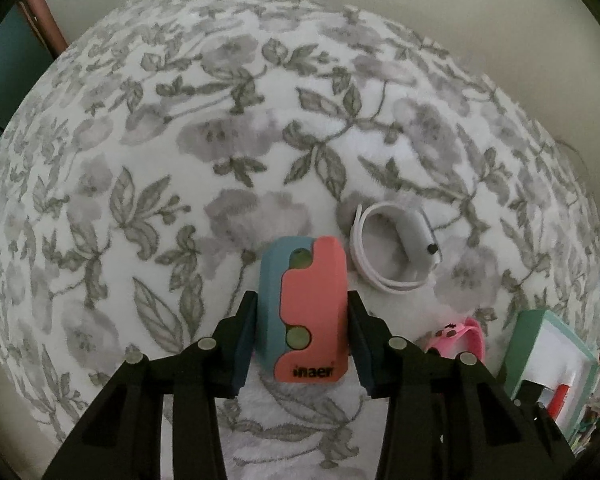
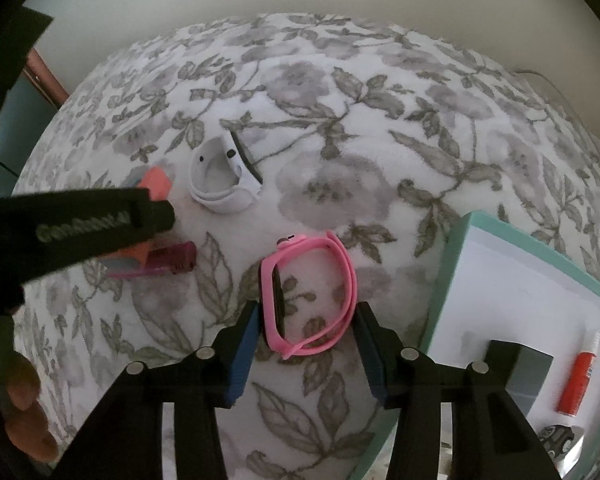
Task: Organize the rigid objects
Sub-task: 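Grasp the second case with left tool while right tool grasps the pink band, then carry case and pink band into the tray and open both tools, then move left tool to the magenta stick while right tool approaches the white watch band, then grasp the magenta stick with left tool while right tool grasps the white watch band, then lift stick and white band and carry both over the tray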
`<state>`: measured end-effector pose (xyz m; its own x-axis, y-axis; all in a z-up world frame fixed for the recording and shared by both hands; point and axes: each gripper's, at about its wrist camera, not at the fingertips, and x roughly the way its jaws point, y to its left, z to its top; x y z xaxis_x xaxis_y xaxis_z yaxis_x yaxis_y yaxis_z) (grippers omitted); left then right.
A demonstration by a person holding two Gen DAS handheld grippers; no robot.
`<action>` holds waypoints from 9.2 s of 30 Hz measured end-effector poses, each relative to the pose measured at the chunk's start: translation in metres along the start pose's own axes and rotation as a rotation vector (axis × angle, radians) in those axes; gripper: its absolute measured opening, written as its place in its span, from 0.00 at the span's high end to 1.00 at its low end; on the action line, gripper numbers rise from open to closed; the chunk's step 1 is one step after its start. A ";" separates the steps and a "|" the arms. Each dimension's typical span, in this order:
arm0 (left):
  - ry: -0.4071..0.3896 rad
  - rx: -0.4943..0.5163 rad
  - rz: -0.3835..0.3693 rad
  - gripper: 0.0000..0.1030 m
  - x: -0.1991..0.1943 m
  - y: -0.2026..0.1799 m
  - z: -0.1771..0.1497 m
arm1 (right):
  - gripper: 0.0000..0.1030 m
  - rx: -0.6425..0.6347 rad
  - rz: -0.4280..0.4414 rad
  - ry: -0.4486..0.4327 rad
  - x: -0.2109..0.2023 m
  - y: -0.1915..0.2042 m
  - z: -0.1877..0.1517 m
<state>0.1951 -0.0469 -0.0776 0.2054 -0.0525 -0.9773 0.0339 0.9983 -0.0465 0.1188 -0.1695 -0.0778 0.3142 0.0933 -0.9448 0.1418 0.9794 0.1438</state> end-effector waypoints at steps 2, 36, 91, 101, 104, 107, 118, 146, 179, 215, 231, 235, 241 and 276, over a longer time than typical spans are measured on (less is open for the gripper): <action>-0.017 -0.008 -0.010 0.57 -0.010 0.000 0.003 | 0.52 0.014 0.008 -0.009 -0.007 -0.005 0.001; -0.202 0.372 -0.207 0.57 -0.127 -0.160 -0.055 | 0.51 0.410 -0.136 -0.157 -0.128 -0.191 -0.038; -0.096 0.360 -0.024 0.07 -0.069 -0.185 -0.075 | 0.10 0.442 -0.261 -0.030 -0.100 -0.225 -0.064; -0.098 0.208 -0.037 0.07 -0.071 -0.139 -0.050 | 0.00 0.385 -0.258 -0.071 -0.101 -0.200 -0.051; -0.110 0.169 -0.032 0.07 -0.073 -0.123 -0.043 | 0.00 0.363 -0.252 -0.084 -0.102 -0.188 -0.045; -0.123 0.118 -0.036 0.07 -0.075 -0.100 -0.034 | 0.00 0.344 -0.222 -0.102 -0.103 -0.175 -0.039; -0.149 -0.047 -0.004 0.07 -0.075 -0.006 -0.012 | 0.00 0.225 -0.116 -0.131 -0.089 -0.104 -0.014; 0.063 0.000 -0.019 0.07 0.005 0.009 -0.022 | 0.00 0.112 -0.058 -0.062 -0.041 -0.039 -0.006; 0.068 0.036 -0.040 0.21 0.019 -0.009 -0.018 | 0.00 0.132 -0.125 -0.068 -0.047 -0.037 -0.002; -0.030 -0.168 0.002 0.21 0.007 0.112 0.034 | 0.14 0.014 -0.084 0.016 0.059 0.074 0.084; -0.014 -0.175 -0.007 0.21 0.012 0.112 0.037 | 0.44 0.038 -0.070 0.008 0.047 0.066 0.085; -0.007 -0.166 -0.014 0.21 0.013 0.111 0.037 | 0.44 0.045 -0.052 0.005 0.038 0.060 0.075; 0.002 -0.169 -0.005 0.21 0.013 0.114 0.032 | 0.44 0.060 -0.034 0.004 0.019 0.050 0.060; -0.226 0.090 -0.075 0.21 -0.120 0.012 -0.035 | 0.45 0.384 -0.071 -0.210 -0.142 -0.092 -0.082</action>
<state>0.1370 -0.0283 0.0325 0.4118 -0.1401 -0.9004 0.1425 0.9859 -0.0882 -0.0160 -0.2581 0.0190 0.4695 -0.0492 -0.8816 0.4956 0.8410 0.2170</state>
